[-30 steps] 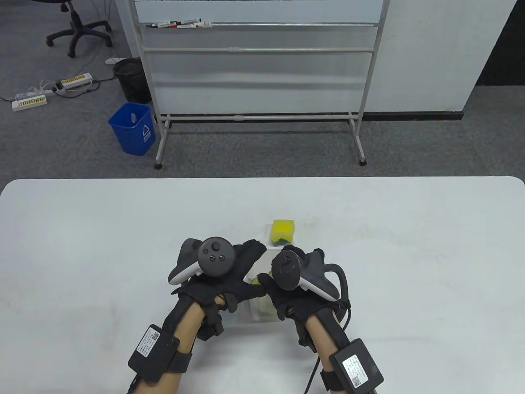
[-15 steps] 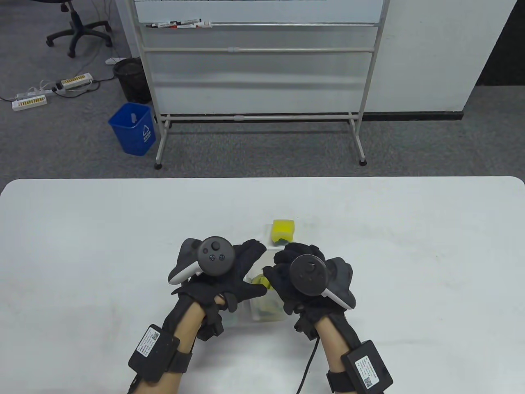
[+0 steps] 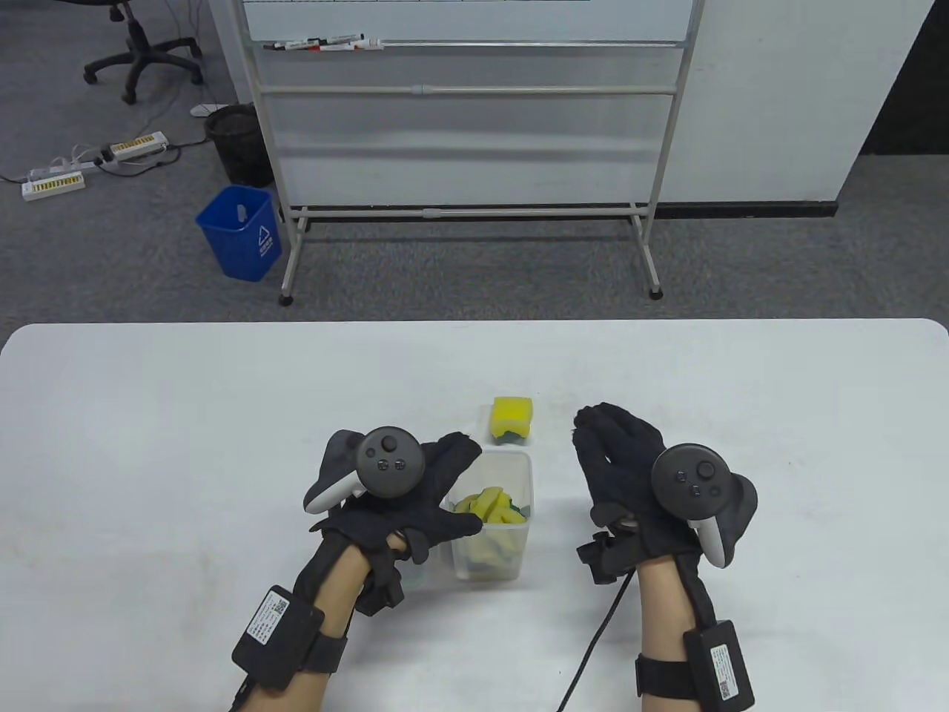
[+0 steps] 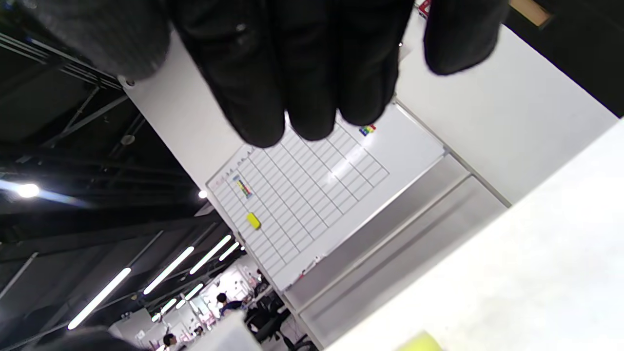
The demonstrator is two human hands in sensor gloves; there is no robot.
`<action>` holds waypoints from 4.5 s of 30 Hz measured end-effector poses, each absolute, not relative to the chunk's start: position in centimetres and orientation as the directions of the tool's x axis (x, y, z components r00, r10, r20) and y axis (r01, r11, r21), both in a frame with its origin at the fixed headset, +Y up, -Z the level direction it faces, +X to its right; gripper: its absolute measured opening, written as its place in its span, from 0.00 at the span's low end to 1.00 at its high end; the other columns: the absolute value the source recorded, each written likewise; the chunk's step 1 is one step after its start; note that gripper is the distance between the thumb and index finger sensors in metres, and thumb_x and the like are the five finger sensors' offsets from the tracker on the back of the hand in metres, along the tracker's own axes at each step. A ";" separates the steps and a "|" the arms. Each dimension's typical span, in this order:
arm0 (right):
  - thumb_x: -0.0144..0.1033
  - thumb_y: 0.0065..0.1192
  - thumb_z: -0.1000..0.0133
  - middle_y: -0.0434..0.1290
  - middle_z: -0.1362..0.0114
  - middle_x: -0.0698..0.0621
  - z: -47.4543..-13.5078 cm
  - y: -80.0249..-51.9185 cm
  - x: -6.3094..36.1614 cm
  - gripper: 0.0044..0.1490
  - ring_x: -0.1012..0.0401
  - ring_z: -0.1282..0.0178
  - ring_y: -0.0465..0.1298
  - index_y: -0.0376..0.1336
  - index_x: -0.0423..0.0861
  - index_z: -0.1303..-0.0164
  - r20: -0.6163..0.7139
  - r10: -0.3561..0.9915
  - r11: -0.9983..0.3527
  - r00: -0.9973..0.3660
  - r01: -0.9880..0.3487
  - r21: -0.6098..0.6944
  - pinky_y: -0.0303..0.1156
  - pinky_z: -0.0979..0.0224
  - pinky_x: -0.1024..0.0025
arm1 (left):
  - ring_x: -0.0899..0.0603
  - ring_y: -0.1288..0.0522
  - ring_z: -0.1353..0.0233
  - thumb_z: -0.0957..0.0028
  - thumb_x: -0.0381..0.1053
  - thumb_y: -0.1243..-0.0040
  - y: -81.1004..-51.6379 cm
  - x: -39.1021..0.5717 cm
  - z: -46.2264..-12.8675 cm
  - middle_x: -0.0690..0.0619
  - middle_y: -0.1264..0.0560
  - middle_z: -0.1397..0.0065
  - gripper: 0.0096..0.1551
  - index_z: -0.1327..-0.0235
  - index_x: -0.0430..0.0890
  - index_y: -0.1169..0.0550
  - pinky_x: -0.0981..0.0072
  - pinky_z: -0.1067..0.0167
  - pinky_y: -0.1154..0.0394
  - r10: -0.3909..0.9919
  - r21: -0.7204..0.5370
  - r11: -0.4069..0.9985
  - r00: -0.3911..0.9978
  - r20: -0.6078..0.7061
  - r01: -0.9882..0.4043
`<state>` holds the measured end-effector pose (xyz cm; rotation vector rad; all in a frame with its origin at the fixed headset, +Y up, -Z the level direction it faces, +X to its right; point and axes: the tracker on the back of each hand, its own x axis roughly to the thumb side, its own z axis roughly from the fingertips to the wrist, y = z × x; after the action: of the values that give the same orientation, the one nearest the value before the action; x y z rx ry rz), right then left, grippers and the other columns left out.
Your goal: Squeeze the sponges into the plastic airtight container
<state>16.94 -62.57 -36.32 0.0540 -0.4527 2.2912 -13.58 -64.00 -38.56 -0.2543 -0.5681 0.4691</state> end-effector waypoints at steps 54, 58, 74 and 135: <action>0.59 0.53 0.45 0.51 0.11 0.49 -42.9 -69.3 17.4 0.47 0.48 0.10 0.52 0.58 0.41 0.22 0.123 0.878 -0.478 -0.463 -0.864 0.160 0.47 0.18 0.37 | 0.33 0.45 0.16 0.49 0.67 0.45 -67.5 -24.1 -34.8 0.45 0.45 0.13 0.46 0.20 0.50 0.43 0.32 0.26 0.41 0.629 0.037 0.753 0.735 0.253 -0.657; 0.60 0.54 0.44 0.53 0.10 0.48 -39.8 -64.5 17.4 0.48 0.47 0.10 0.53 0.59 0.40 0.22 0.276 0.927 -0.303 -0.253 -0.940 0.156 0.48 0.18 0.37 | 0.33 0.43 0.16 0.49 0.67 0.43 -64.9 -22.6 -34.0 0.45 0.43 0.14 0.45 0.21 0.50 0.41 0.32 0.26 0.40 0.705 0.057 0.637 0.611 0.360 -0.769; 0.63 0.53 0.42 0.59 0.11 0.44 -34.3 -59.1 8.8 0.48 0.45 0.13 0.63 0.63 0.39 0.22 0.340 0.923 -0.077 0.180 -0.780 0.622 0.57 0.19 0.36 | 0.42 0.17 0.39 0.48 0.62 0.36 -61.4 -16.8 -36.1 0.46 0.18 0.36 0.34 0.32 0.46 0.26 0.47 0.38 0.21 0.921 -0.274 0.148 0.032 0.388 -0.950; 0.45 0.81 0.56 0.85 0.44 0.54 -35.3 -62.2 5.7 0.26 0.52 0.30 0.80 0.73 0.57 0.47 0.361 0.292 -0.910 -0.886 -0.373 -0.179 0.58 0.21 0.33 | 0.36 0.52 0.12 0.53 0.73 0.38 -66.3 -14.1 -38.3 0.51 0.54 0.10 0.59 0.19 0.56 0.56 0.27 0.23 0.46 0.556 -0.304 0.831 0.665 0.499 -0.467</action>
<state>5.69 -62.20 -35.32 0.4698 -0.3485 2.7329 -14.14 -66.28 -38.32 -0.1549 -0.6134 0.5799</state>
